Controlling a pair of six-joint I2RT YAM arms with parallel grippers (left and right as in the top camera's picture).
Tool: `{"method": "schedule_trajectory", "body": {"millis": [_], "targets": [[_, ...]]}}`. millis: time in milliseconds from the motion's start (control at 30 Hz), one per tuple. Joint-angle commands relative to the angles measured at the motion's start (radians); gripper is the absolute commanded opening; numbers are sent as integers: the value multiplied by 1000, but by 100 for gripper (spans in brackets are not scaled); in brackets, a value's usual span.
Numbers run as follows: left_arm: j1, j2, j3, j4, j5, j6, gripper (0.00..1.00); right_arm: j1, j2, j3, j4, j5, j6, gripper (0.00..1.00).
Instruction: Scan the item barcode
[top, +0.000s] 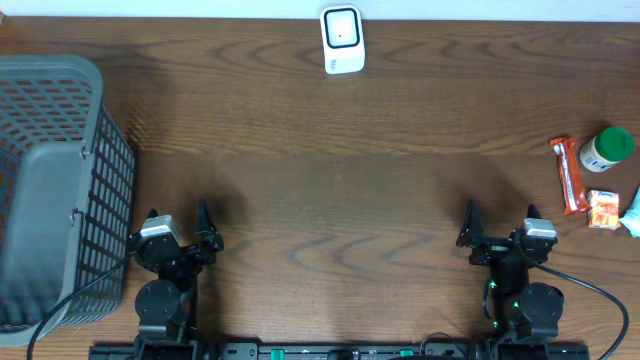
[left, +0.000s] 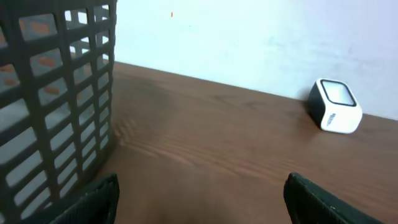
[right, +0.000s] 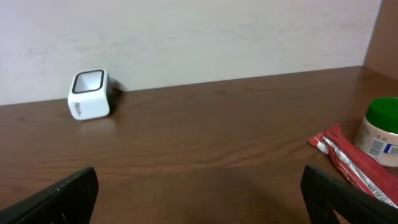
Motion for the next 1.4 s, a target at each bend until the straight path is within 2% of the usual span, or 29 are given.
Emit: {"method": "schedule_trajectory", "body": {"millis": [0, 267, 1367], "targets": [[3, -9, -35, -14, 9, -19, 85, -8, -5, -1, -4, -1, 8, 99], [3, -9, -35, -21, 88, -19, 85, -8, -5, -1, -4, -1, 8, 99], [3, -6, -35, -19, 87, -19, 85, -8, -5, -1, -4, -1, 8, 99]]}}
